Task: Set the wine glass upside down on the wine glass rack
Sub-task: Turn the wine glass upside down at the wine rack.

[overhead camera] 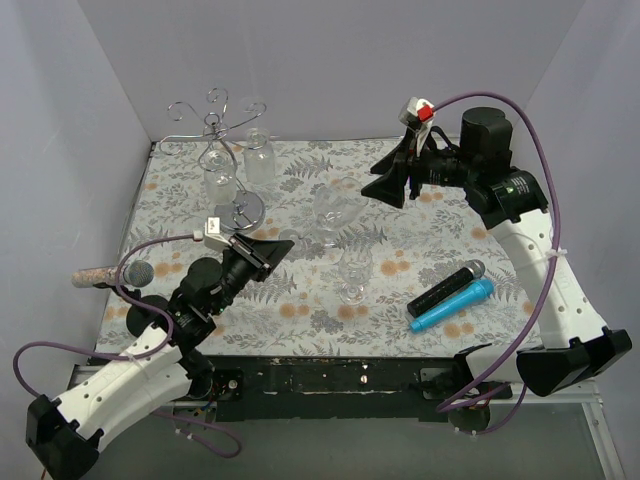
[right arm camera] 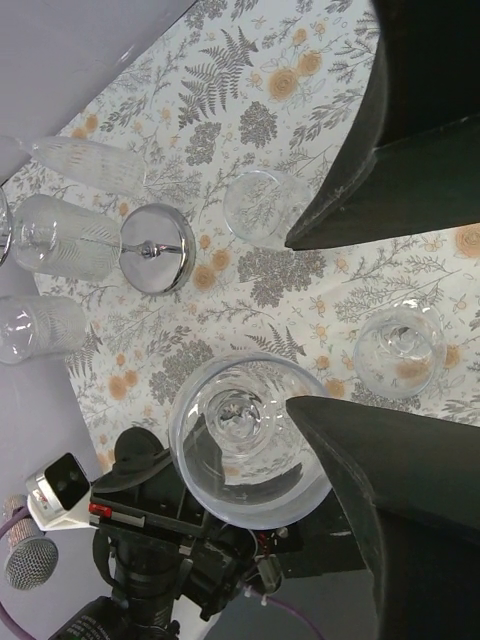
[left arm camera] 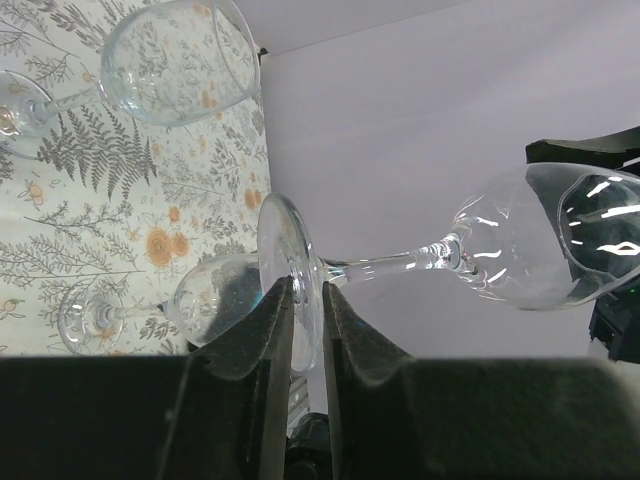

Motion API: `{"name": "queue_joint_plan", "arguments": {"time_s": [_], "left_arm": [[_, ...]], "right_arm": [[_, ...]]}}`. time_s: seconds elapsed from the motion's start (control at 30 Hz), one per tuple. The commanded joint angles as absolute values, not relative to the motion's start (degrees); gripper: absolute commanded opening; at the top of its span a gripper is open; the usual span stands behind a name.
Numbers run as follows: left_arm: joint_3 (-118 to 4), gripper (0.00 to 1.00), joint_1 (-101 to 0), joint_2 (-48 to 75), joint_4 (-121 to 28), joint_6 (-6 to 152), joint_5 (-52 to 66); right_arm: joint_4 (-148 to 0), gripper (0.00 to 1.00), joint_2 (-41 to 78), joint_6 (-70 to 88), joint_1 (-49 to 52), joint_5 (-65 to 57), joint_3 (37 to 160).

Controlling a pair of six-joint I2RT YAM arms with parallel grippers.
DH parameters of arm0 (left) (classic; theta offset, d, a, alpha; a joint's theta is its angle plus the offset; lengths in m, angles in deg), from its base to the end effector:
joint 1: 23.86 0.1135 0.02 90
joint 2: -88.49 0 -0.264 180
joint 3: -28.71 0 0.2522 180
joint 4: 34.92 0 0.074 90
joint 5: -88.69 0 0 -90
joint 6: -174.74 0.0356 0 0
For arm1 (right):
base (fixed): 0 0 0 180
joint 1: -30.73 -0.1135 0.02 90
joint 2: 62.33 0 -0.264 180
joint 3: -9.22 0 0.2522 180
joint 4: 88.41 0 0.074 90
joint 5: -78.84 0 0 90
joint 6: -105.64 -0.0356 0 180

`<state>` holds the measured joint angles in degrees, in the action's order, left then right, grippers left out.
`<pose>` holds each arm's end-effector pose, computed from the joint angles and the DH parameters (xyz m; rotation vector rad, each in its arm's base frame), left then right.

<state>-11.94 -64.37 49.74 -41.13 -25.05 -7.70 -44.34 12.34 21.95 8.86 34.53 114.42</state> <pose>0.1358 -0.1108 0.2789 -1.2414 1.6117 -1.7923 0.2351 0.1218 0.4731 -0.9796 1.5407 0.9081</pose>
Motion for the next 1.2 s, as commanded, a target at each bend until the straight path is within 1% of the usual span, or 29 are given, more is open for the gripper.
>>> {"name": "queue_joint_plan", "arguments": {"time_s": [0.0, 0.2, 0.3, 0.5, 0.77, 1.17], "left_arm": [[-12.82, 0.0, -64.47, 53.67, -42.6, -24.33, -11.06], [-14.4, 0.0, -64.38, 56.49, -48.32, -22.66, -12.38], [-15.45, 0.0, -64.47, 57.63, -52.1, -21.26, -12.65], [-17.74, 0.0, -64.55, 60.44, -58.87, -18.27, -13.26], [-22.92, 0.0, -64.38, 62.47, -67.21, -13.61, -14.49], [-36.54, 0.0, -64.47, 59.22, -81.01, -0.26, -15.37]], "right_arm": [[-43.62, 0.69, 10.62, 25.39, 8.93, 36.21, 115.09], [-40.11, 0.77, 10.36, 30.13, 9.72, 40.25, 116.41], [-38.53, 0.78, 10.36, 32.69, 10.42, 40.78, 117.19], [-36.68, 0.79, 9.83, 34.63, 13.67, 42.97, 118.69], [-37.99, 0.79, 9.13, 33.49, 19.47, 46.31, 117.64], [-40.54, 0.79, 9.21, 33.92, 22.47, 42.28, 113.24]]}}
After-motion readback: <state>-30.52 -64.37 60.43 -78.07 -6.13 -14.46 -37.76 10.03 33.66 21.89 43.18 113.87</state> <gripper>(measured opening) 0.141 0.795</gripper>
